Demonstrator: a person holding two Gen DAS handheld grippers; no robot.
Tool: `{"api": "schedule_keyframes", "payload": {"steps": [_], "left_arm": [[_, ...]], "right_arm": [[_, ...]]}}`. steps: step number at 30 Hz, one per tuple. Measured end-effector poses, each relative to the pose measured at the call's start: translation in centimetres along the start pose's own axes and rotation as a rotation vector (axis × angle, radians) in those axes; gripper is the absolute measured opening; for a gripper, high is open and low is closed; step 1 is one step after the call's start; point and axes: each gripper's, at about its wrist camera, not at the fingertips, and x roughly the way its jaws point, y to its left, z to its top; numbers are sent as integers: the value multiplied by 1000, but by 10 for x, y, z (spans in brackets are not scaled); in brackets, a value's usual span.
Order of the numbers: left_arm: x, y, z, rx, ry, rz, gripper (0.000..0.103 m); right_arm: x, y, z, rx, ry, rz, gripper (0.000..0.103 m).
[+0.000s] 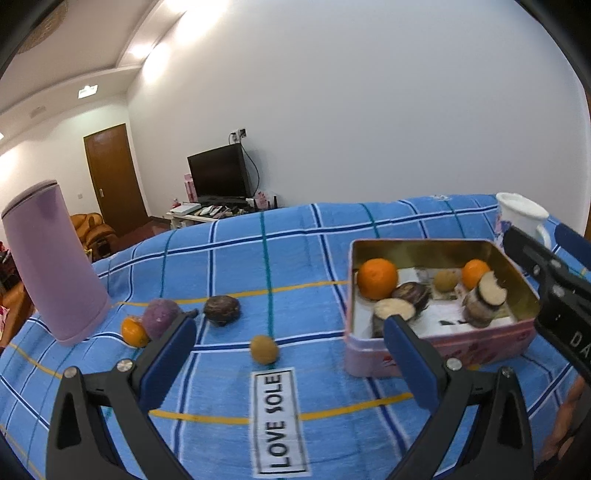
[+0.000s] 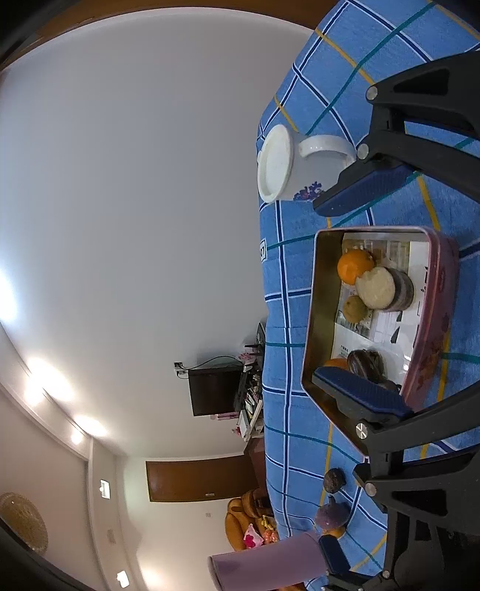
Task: Organize fruits
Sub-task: 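Withdraw both open tools up and away from the tin box, then move both open tools toward the remaining fruits beside the kettle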
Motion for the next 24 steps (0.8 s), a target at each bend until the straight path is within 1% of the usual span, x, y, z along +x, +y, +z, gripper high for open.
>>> {"api": "schedule_keyframes", "payload": {"steps": [9,17,24], "left_arm": [[6,19,-2,46,9,19,103],[13,45,-4,-16,32,13,103],[19,72,-5,-88,44,25,103]], "right_arm": [[6,20,0,-12,34,22,84],[10,47,-1,-31,45,49,84],[13,69,-1,-32,51,82,84]]}}
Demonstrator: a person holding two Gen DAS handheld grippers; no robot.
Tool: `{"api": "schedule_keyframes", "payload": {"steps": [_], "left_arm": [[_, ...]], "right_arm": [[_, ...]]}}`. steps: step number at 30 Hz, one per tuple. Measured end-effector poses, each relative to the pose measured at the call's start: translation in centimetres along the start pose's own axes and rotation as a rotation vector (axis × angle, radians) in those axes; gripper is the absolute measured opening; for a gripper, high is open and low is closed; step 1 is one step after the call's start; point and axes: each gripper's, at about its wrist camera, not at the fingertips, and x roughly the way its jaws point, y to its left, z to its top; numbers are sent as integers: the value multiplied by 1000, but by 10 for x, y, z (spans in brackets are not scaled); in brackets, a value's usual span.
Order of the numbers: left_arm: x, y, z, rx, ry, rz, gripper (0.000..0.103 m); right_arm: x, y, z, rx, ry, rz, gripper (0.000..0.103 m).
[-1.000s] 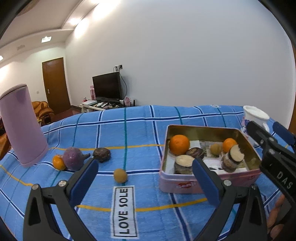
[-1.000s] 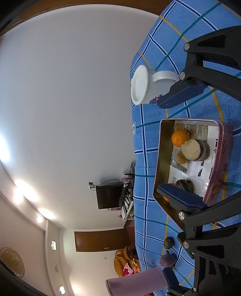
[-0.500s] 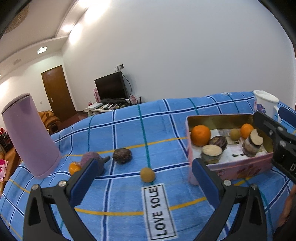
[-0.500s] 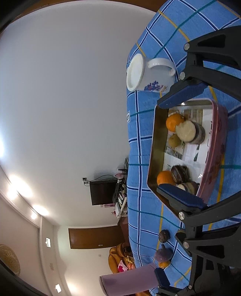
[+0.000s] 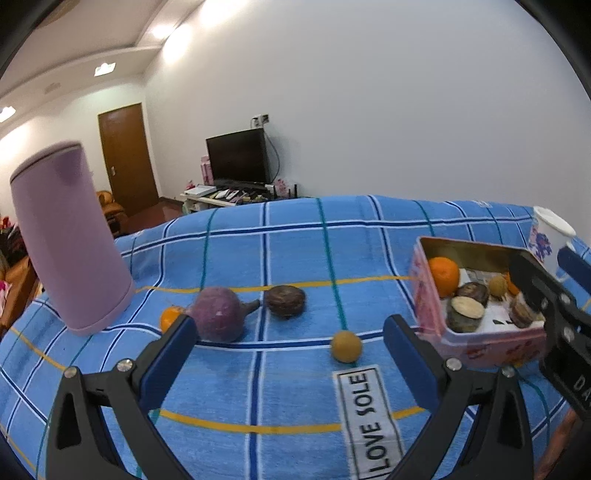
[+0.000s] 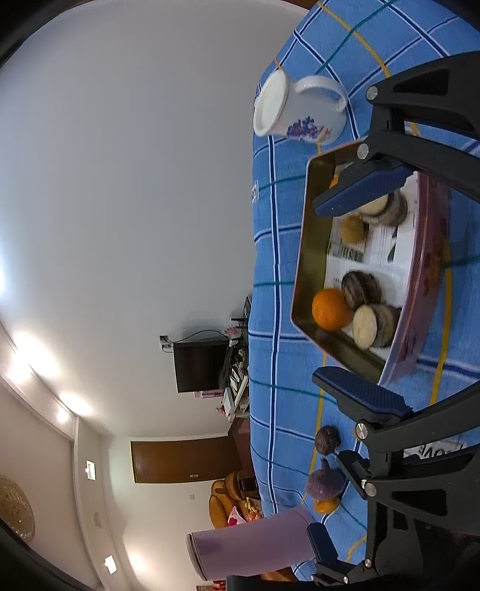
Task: Organize fruits
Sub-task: 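Move both open tools toward the remaining fruits beside the kettle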
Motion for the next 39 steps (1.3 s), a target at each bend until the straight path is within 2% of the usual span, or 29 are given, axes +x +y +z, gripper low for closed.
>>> {"api": "schedule_keyframes", "payload": {"steps": [7,14,19,22,25,26,28,30,35,39], "left_arm": [[7,31,2,-29,-10,48,103],[23,75,7,-79,56,145,103],[28,97,9,-109,70,198,103],[31,109,9,-113,79,239,103],[33,122,9,-112,78,304,103],[33,128,10,-117,78,323,103],[35,142,10,-143,86,348,103],[37,155,9,-178,102,356,103],[40,177,5,-235,118,393,103],[40,172,5,-215,117,378,103]], "right_arm": [[7,21,1,-6,11,34,84],[15,46,1,-37,34,76,84],[24,64,2,-68,61,107,84],[31,77,1,-101,98,135,84],[45,91,-1,-147,169,167,84],[52,97,-3,-161,201,182,83],[60,103,-4,-171,237,211,66],[72,112,-6,-190,289,236,57],[100,122,-12,-192,410,273,53],[110,132,-18,-243,448,236,52]]}}
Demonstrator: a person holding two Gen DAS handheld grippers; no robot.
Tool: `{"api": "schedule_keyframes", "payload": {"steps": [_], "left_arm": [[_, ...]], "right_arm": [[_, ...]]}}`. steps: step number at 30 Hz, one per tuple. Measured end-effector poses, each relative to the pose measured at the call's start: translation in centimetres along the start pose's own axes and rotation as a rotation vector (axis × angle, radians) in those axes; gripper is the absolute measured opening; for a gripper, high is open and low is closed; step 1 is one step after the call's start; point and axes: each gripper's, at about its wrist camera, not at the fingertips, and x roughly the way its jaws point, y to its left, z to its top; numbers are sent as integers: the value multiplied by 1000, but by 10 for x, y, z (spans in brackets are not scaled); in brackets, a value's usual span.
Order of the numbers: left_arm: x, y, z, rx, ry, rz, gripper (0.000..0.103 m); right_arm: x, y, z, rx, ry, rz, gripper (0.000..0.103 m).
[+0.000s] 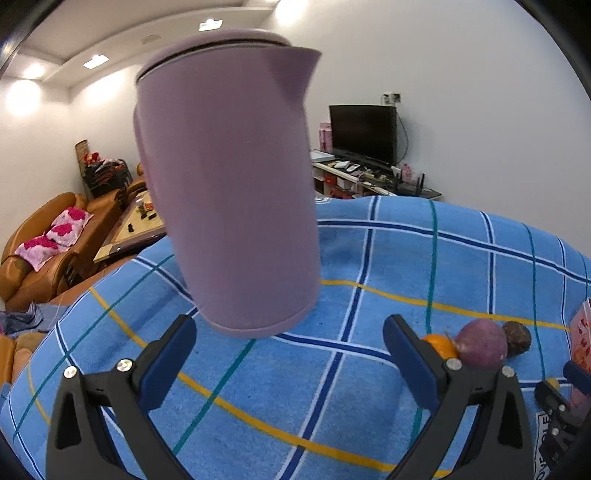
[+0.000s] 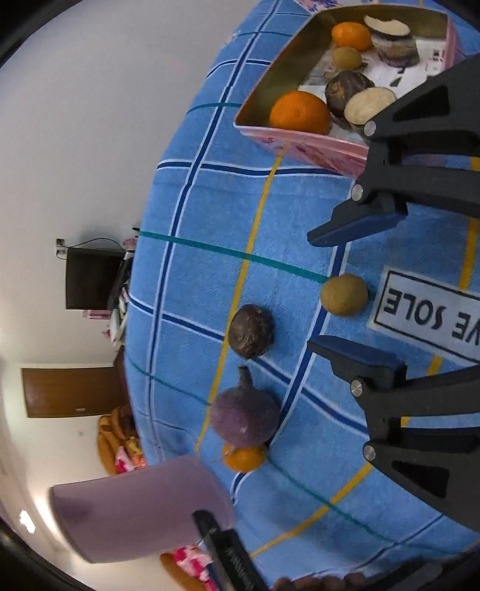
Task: Organize fruits
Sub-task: 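Move both open tools toward the remaining fruits beside the kettle, then grasp the tan round fruit with the right tool while the left tool grasps the purple fruit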
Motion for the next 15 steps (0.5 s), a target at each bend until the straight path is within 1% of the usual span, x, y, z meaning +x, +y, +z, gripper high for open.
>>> {"api": "schedule_keyframes", "payload": {"steps": [3,7,9,10,12,14,15], "left_arm": [[-2,-5,0,32,-9,18,103],[-2,-4,0,35,-7,25,103],[-1,-4,1,31,-3,22,103],[-1,-4,1,32,-2,22,103],[-1,-4,1,33,1,17,103],[-1,-5,1,32,5,-1,103],[0,-6,1,31,9,-11,103]], "right_arm": [[3,2,1,-14,12,-8,52],[-1,5,1,-33,-8,-15,47],[-4,12,0,-72,-21,-14,46],[-4,16,0,-91,-19,-11,43],[0,20,0,-121,1,-16,39],[4,17,2,-112,18,-38,39],[7,14,2,-100,37,-33,38]]}}
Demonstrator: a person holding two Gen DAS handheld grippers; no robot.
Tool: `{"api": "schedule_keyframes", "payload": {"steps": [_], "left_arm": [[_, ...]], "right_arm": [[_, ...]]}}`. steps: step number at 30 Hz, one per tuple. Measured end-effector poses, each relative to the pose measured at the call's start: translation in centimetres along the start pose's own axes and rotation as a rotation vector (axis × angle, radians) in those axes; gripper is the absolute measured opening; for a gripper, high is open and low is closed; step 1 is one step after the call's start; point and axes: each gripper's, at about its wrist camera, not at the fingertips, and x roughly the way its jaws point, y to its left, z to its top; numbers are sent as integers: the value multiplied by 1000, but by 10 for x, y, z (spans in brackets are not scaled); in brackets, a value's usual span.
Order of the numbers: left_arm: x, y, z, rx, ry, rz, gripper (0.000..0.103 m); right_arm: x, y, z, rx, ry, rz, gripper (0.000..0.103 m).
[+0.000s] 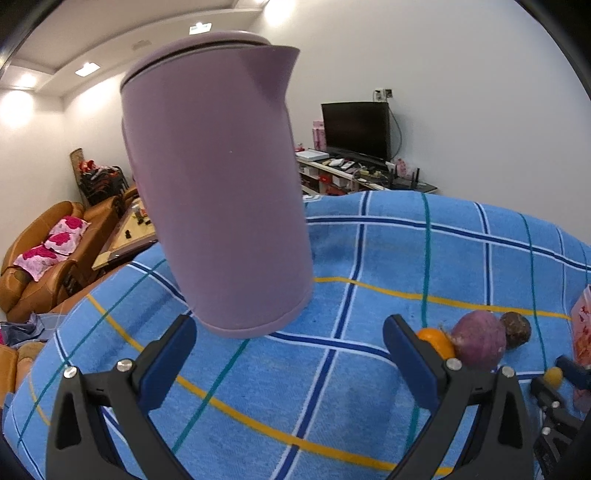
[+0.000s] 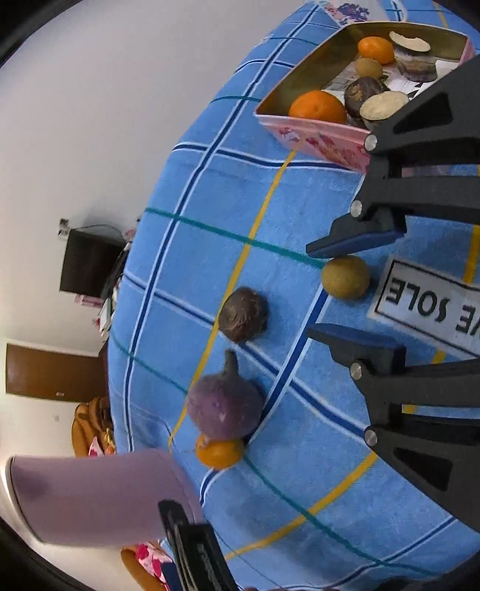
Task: Organize fruits
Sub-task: 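Grasp the tan round fruit with the right tool while the left tool grasps the purple fruit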
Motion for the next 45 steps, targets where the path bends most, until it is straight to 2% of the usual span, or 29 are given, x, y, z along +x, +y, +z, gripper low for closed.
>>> {"api": "schedule_keyframes", "payload": {"steps": [4,6,7,10,13,16,17,20,21,26,29,36,39,41,45], "left_arm": [[0,0,0,-6,2,-12,103],[0,0,0,-13,-4,-20,103],[-2,0,0,-15,-11,-35,103],[-6,-7,0,-6,-33,-96,103],[-11,-22,-2,33,-46,-201,103],[-14,-40,-4,81,-48,-282,103],[-14,-45,-6,93,-43,-307,103],[-11,-65,-7,127,3,-367,103],[-9,-70,-7,137,16,-366,102],[0,-102,-1,234,79,-344,86],[10,-117,1,269,126,-331,83],[21,-137,-4,358,106,-255,82],[22,-139,-2,373,108,-270,81],[21,-139,-2,389,99,-282,69],[17,-139,-2,421,85,-298,64]], "right_arm": [[8,-12,0,55,29,83,35],[8,-13,-1,62,29,91,32],[8,-13,-2,65,29,94,26],[2,-13,-7,74,23,99,26],[-14,-14,-10,85,-45,86,26],[-38,-18,-16,115,-167,79,27],[-46,-21,-19,134,-209,70,27],[-55,-28,-23,170,-254,58,27],[-57,-30,-24,185,-266,56,27],[-64,-37,-25,209,-292,33,27],[-66,-42,-26,223,-288,33,27],[-61,-47,-25,248,-269,48,27],[-59,-46,-24,245,-265,53,27],[-59,-45,-23,242,-261,55,27],[-57,-47,-23,250,-253,56,27]]}}
